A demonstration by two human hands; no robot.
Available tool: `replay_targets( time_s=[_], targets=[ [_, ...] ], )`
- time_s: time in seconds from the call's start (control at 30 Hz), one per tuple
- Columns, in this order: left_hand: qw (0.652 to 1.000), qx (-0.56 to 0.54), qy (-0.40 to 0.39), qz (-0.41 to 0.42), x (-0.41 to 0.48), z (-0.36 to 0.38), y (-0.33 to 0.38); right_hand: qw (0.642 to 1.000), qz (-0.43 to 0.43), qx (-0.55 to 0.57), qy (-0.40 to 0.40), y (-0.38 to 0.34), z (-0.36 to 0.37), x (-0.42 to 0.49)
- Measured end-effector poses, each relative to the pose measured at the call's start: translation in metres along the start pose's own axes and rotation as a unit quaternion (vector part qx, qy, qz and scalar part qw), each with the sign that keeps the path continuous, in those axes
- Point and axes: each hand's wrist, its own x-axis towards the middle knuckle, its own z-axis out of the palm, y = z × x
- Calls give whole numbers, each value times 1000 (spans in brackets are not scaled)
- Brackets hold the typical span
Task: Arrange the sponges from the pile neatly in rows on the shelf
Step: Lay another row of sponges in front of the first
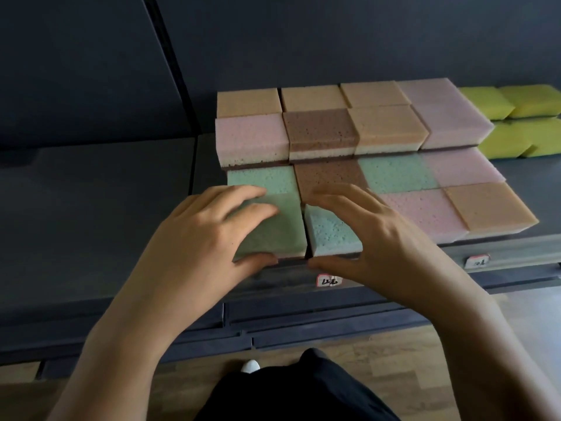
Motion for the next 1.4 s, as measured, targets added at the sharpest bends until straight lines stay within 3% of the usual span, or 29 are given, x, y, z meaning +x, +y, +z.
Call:
replay_targets(
  time_s=[0.17, 1.07, 1.4],
  targets=[
    [1000, 3, -17, -15, 1, 12, 2, 999, 19, -48, 6, 19, 7, -5],
    [996, 10, -48, -70, 14, 37, 23, 999, 3, -36, 16, 24, 14, -8],
    [999, -3, -40, -13, 52, 42, 81, 995, 77, -32, 63, 61, -28, -48]
  ],
)
